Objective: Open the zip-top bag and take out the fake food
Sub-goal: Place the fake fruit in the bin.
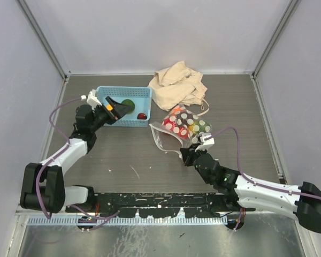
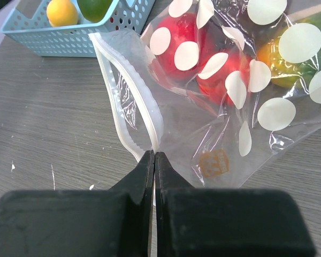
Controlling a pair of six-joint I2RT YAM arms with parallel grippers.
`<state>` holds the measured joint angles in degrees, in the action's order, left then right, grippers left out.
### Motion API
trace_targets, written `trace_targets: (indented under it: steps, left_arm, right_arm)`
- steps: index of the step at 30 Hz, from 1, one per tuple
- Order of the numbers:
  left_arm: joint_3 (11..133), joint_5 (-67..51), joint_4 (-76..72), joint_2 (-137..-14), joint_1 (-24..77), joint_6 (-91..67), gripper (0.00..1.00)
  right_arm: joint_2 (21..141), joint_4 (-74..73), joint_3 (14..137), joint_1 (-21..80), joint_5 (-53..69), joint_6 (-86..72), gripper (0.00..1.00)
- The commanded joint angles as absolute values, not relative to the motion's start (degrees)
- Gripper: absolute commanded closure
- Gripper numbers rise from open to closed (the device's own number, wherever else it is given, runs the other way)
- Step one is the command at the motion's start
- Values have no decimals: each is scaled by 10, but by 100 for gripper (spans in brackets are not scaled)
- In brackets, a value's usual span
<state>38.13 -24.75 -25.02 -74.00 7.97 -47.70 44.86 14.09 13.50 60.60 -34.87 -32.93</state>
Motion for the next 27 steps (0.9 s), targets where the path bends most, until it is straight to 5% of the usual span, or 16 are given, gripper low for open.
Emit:
trace_targets:
  steps: [1,16,27]
  left_arm:
    - [328,-342,-366,-689,96,-553,0]
    - [231,-209,-342,-642,332,-533,6]
    - [234,-228,-403,-758,363,-553,27]
  right_arm:
    - [423,142,142,604,-342,-315,97]
    - [412,125,150,604,-297,-295,97]
    - [392,150,134,605,-234,-274,98]
